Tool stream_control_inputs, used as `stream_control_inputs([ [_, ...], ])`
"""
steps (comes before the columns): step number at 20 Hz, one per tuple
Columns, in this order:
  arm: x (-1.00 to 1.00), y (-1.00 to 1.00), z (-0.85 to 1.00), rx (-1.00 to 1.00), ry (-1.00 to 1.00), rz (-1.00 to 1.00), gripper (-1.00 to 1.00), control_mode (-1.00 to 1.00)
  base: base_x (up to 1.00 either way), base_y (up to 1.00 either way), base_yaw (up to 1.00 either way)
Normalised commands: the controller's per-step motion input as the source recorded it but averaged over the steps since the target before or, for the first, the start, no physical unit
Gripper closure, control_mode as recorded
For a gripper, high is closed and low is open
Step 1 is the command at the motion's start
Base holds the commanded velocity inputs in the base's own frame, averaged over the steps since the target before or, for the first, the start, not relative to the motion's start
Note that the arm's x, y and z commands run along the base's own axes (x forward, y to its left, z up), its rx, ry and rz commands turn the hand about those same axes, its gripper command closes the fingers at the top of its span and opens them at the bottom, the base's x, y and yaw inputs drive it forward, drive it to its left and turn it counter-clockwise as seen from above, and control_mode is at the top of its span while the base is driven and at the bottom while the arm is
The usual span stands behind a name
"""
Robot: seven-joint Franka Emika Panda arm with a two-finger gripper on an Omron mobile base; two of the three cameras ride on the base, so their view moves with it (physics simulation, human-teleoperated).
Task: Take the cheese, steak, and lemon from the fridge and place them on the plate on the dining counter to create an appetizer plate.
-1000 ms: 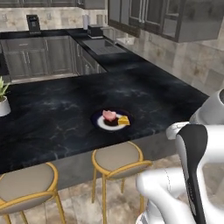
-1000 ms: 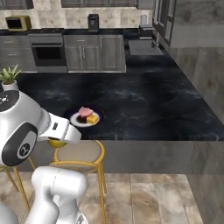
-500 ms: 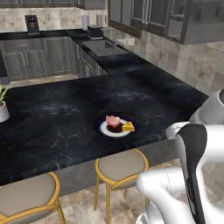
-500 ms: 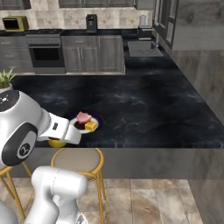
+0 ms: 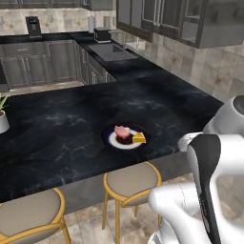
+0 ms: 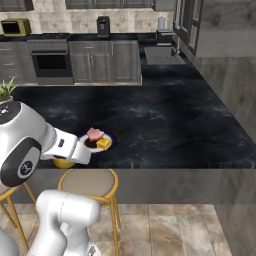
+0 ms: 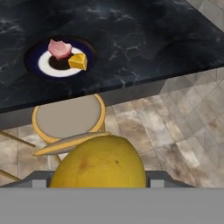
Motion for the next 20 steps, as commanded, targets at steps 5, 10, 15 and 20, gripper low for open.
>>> stream_control_inputs([
  [5,0.00,0.39,-0.04,0.00,0.13,0.00,1.00,-1.00,0.00,0.00,0.00],
  [10,0.08,0.50,-0.01,0.05,0.06,0.00,1.00,-1.00,0.00,0.00,0.00],
  [15,0.40,0.49,-0.15,0.10,0.01,0.00,1.00,-1.00,0.00,0.00,0.00],
  [20,0.58,0.27,-0.14,0.04,0.00,0.00,1.00,-1.00,0.00,0.00,0.00],
])
